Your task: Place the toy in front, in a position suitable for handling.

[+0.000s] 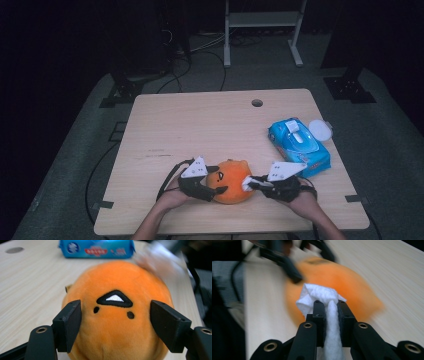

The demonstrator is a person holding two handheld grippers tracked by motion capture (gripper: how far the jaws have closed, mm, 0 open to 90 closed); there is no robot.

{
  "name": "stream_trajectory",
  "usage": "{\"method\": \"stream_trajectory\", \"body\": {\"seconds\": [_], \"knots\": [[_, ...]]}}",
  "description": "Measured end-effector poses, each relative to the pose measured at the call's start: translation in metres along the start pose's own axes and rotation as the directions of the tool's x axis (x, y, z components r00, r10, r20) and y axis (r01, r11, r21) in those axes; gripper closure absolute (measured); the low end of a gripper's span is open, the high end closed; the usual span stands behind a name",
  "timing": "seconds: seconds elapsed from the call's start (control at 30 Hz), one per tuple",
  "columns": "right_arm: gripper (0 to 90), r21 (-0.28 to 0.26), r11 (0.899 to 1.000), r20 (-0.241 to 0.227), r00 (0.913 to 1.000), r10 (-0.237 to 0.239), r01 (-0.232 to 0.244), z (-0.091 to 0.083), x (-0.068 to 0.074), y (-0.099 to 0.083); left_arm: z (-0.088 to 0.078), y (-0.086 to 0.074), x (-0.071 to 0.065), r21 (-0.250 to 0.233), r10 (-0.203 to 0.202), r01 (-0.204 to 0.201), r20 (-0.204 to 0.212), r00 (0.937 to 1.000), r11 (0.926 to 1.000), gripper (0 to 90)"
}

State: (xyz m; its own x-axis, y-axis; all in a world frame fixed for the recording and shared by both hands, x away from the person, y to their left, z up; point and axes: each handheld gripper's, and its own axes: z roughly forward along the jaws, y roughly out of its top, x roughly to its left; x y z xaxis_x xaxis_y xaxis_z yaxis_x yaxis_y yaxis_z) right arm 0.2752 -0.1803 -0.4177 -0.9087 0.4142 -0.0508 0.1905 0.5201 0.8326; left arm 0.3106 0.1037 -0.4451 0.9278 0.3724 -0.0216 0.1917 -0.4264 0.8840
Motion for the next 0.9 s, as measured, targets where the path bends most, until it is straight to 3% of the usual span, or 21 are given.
{"method": "stream_trajectory", "body": {"seconds": [0.07, 0.13, 0.23, 0.3, 0.33, 0.4, 0.53, 0.63, 0.7, 0.8, 0.9], "knots": [[78.8, 0.009, 0.998, -0.021, 0.9983, -0.054, 0.055, 0.012, 0.015, 0.008, 0.004, -0.001, 0.0, -0.016, -0.015, 0.015, -0.026, 0.9995, 0.9998, 26.6], [78.7, 0.038, 0.993, -0.008, 0.9934, -0.115, 0.115, 0.021, 0.021, 0.014, 0.003, 0.001, 0.001, -0.005, -0.009, 0.009, -0.042, 0.9991, 1.0, 26.9], [78.7, 0.02, 0.998, -0.002, 0.9979, -0.065, 0.065, 0.015, 0.008, 0.012, 0.0, 0.0, 0.005, -0.016, -0.041, 0.04, -0.048, 0.998, 0.9991, 29.0], [78.7, 0.014, 1.0, 0.03, 0.9995, -0.014, 0.014, 0.006, -0.005, 0.005, -0.001, -0.003, 0.009, -0.025, -0.058, 0.057, -0.04, 0.9975, 0.998, 29.4], [78.7, 0.016, 1.0, 0.068, 0.9977, 0.004, -0.005, 0.001, -0.011, 0.0, 0.0, -0.003, 0.01, -0.028, -0.066, 0.065, -0.039, 0.9971, 0.9975, 29.4], [78.8, 0.014, 0.999, 0.084, 0.9961, 0.028, -0.029, -0.003, -0.014, -0.005, 0.002, -0.002, 0.009, -0.029, -0.074, 0.073, -0.048, 0.9961, 0.9969, 29.3], [78.7, 0.008, 1.0, 0.055, 0.9985, 0.003, -0.003, 0.008, 0.0, 0.002, 0.005, -0.002, 0.005, -0.023, -0.074, 0.072, -0.084, 0.9937, 0.9971, 27.5], [78.5, 0.022, 0.999, 0.051, 0.9984, -0.025, 0.024, 0.011, 0.003, 0.007, 0.002, -0.002, 0.006, -0.014, -0.068, 0.067, -0.076, 0.9948, 0.9976, 27.6], [78.4, 0.014, 1.0, 0.055, 0.9985, -0.005, 0.004, 0.007, -0.003, 0.006, -0.002, -0.001, 0.009, -0.015, -0.078, 0.077, -0.036, 0.9963, 0.9969, 26.9], [78.4, 0.016, 0.999, 0.091, 0.9954, 0.029, -0.031, -0.001, -0.016, -0.004, -0.009, 0.003, 0.008, -0.044, -0.065, 0.064, -0.014, 0.9978, 0.997, 21.8], [78.5, 0.016, 0.998, 0.075, 0.9958, 0.053, -0.054, -0.003, -0.015, -0.007, -0.006, 0.002, 0.004, 0.0, -0.03, 0.03, -0.01, 0.9995, 0.9995, 23.3]]}}
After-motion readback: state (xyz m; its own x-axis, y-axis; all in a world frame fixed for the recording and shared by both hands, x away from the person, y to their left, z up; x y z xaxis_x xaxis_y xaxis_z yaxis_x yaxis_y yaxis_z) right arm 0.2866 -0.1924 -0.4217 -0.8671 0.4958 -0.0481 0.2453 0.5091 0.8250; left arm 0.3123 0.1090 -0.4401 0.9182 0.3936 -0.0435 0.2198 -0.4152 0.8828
